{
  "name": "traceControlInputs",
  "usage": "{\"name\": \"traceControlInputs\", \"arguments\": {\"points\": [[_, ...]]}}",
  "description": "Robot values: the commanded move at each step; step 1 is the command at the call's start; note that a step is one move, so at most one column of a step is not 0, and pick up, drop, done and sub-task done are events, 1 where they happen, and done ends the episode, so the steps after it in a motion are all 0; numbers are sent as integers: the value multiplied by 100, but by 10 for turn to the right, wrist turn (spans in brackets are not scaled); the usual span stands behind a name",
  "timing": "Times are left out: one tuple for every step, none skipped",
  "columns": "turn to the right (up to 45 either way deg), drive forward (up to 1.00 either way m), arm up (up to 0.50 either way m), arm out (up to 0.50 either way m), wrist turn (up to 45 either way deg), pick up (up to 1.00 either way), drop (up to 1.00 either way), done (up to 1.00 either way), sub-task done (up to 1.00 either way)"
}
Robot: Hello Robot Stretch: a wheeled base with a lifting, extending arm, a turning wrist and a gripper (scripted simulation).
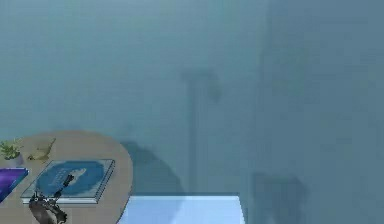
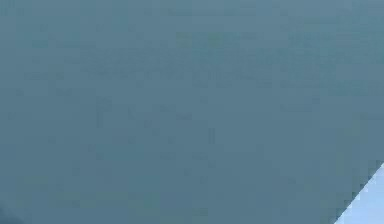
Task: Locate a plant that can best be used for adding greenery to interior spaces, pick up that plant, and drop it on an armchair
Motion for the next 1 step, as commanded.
{"name": "traceControlInputs", "arguments": {"points": [[0,30,0,0,0,0,0,0,0]]}}
